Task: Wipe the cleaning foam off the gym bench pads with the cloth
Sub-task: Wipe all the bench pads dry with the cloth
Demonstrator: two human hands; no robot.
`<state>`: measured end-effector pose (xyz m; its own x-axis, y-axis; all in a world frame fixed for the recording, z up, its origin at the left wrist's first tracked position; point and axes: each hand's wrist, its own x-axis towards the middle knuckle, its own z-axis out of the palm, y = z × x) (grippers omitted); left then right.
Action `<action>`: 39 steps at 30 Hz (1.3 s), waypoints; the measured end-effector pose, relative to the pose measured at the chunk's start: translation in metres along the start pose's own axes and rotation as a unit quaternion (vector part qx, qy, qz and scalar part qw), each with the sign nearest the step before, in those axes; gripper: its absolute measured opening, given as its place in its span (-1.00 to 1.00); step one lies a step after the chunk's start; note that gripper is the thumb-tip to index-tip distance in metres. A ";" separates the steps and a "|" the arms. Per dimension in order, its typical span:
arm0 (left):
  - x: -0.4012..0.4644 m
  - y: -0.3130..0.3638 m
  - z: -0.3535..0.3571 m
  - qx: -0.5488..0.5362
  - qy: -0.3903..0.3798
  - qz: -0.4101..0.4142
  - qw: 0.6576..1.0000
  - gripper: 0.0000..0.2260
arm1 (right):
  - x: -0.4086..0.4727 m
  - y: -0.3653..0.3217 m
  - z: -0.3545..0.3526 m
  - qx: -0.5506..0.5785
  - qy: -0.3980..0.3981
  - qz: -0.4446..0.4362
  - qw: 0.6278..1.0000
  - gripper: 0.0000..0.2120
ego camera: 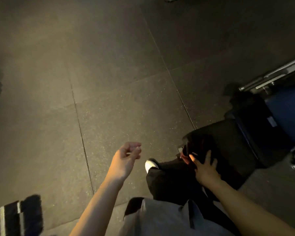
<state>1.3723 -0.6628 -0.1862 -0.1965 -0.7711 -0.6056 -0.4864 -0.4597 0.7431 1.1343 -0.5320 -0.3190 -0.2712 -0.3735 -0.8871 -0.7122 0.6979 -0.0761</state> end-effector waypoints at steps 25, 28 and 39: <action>0.220 0.205 0.102 0.414 -0.475 0.113 0.768 -0.80 | 0.013 -0.037 0.013 0.476 0.128 0.323 0.808 -0.42; 0.225 0.225 0.162 0.453 -0.500 0.107 0.730 -0.84 | 0.023 -0.036 0.004 0.487 0.126 0.368 0.782 -0.47; 0.216 0.281 0.337 0.593 -0.567 0.151 0.552 -0.87 | 0.029 -0.001 -0.042 0.562 0.115 0.491 0.656 -0.51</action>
<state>0.9069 -0.8098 -0.2041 -0.5012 0.3462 -0.7931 -0.3684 0.7440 0.5575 1.1000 -0.5699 -0.3255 -0.4251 0.6013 -0.6766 0.7704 0.6327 0.0782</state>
